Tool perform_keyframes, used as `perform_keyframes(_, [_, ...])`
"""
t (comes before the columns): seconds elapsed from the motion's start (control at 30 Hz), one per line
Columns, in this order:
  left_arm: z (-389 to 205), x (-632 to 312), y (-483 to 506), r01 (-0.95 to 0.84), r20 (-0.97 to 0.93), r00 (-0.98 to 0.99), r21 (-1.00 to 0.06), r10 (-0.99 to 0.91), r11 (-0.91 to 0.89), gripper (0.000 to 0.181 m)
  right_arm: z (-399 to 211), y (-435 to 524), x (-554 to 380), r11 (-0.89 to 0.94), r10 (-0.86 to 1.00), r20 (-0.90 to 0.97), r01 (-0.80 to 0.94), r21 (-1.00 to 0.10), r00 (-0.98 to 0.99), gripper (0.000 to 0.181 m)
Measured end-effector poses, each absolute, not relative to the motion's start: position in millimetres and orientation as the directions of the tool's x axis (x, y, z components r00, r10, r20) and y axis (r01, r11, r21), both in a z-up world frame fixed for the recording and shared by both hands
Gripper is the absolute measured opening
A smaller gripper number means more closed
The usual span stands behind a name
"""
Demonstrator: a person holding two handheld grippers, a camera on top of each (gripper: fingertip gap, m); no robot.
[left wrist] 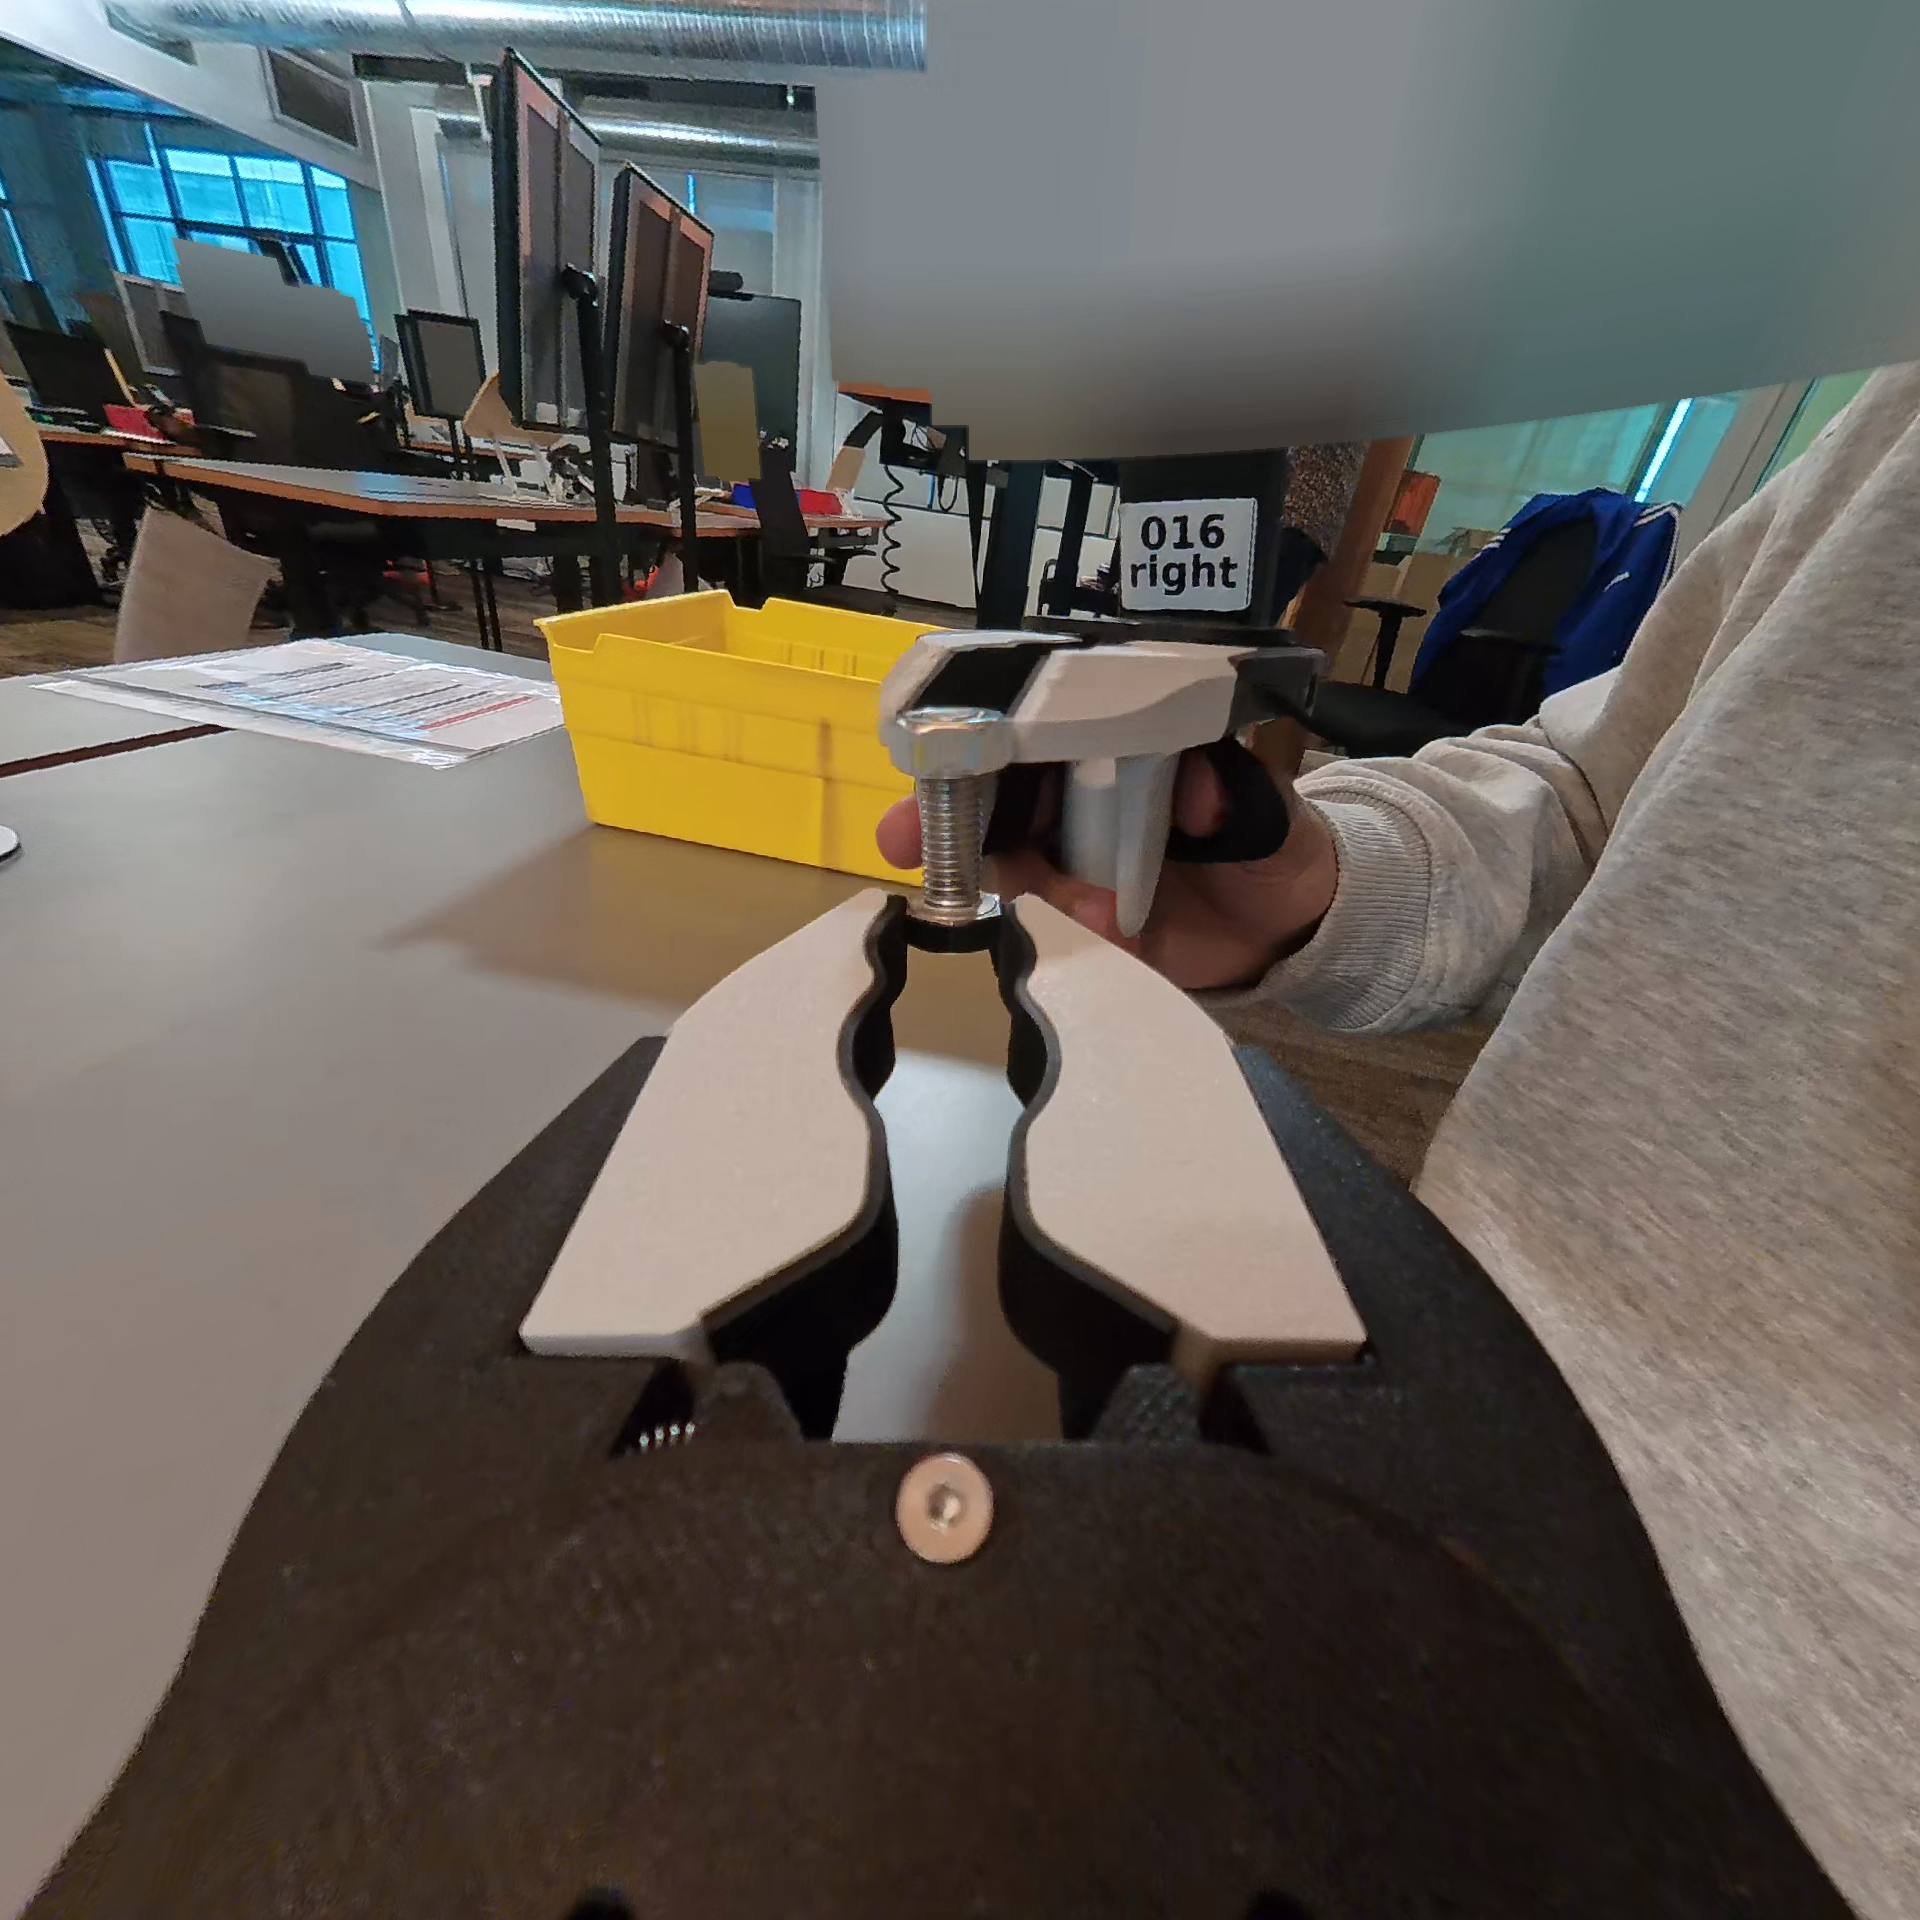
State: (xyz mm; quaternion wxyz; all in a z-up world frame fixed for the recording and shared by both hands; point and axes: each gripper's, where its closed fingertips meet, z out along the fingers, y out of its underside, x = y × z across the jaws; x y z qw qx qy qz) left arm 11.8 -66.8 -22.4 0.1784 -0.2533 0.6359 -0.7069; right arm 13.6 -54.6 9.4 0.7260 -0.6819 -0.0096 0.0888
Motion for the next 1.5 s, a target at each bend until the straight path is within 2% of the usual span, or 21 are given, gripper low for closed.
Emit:
perform_keyframes(0.23, [-23, 10, -69, -0.064, 0.119, -0.813, -0.991, -0.569, -0.116, 0.018, 13, -55, 7, 0.073, 0.185, -0.116, -0.131, -0.989, 0.976, 0.023])
perform_keyframes(0.37, [-22, 10, -69, -0.059, 0.116, -0.814, -0.991, -0.570, -0.117, 0.018, 12, -56, 7, 0.068, 0.173, -0.085, -0.098, -0.993, 0.981, 0.014])
perform_keyframes(0.97, [-24, 8, -72, -0.075, 0.125, -0.829, -0.991, -0.545, -0.114, 0.018, 10, -56, 4, 0.073, 0.219, -0.117, -0.136, -0.988, 0.969, 0.014])
perform_keyframes(1.2, [-19, 6, -72, -0.059, 0.121, -0.835, -0.990, -0.536, -0.131, 0.017, 8, -59, 18, 0.071, 0.178, -0.147, -0.162, -0.984, 0.973, 0.013])
perform_keyframes(1.37, [-22, 6, -72, -0.060, 0.114, -0.831, -0.991, -0.544, -0.116, 0.017, 20, -60, 4, 0.124, 0.254, -0.150, -0.186, -0.975, 0.956, 0.029])
perform_keyframes(1.5, [-24, 6, -73, -0.061, 0.105, -0.830, -0.993, -0.548, -0.099, 0.017, 10, -55, 5, 0.073, 0.209, -0.094, -0.112, -0.991, 0.973, 0.026])
